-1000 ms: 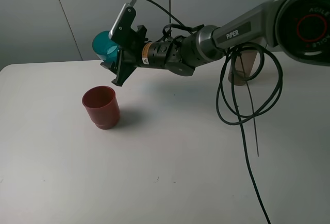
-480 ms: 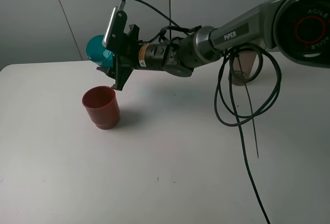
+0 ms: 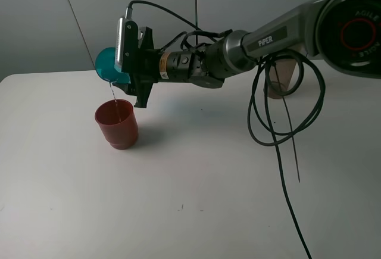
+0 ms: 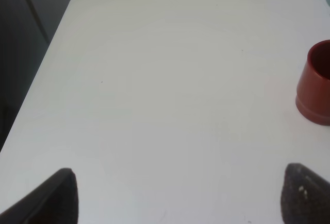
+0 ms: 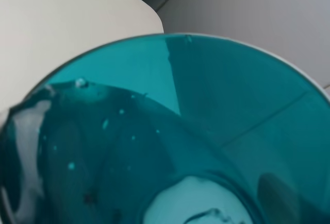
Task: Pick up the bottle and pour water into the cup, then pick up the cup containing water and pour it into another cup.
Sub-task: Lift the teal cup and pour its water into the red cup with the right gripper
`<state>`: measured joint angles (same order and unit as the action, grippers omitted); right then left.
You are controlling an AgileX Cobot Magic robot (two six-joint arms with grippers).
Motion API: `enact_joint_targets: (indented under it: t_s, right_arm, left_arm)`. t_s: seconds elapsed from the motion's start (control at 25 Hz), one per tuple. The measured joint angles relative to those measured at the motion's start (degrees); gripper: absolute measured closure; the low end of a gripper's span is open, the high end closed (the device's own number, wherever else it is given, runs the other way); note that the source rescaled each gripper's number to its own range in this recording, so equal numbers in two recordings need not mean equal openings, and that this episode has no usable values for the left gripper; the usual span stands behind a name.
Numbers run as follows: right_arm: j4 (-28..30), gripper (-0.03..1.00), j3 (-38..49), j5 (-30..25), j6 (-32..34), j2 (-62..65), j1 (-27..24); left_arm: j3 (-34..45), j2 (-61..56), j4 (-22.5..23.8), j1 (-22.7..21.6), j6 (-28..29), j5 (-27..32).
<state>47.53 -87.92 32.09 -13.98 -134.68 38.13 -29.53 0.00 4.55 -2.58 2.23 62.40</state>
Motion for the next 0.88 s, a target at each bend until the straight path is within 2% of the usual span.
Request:
enact_joint_targets:
  t_s: [0.16,0.52,0.88]
  right_arm:
    - [-0.32,0.89,0.0,0.1,-5.47,0.0,0.0]
    - [-2.35,0.89,0.0,0.1,-13.08,0.0,0.0]
    - [-7.71,0.89,-0.04,0.19,-21.08,0.0,0.0]
  left_arm:
    - [0.0,0.0,0.0,0.0,0.0,0.0]
    - [0.0,0.0,0.0,0.0,0.0,0.0]
    - [0.0,0.0,0.0,0.0,0.0,0.0]
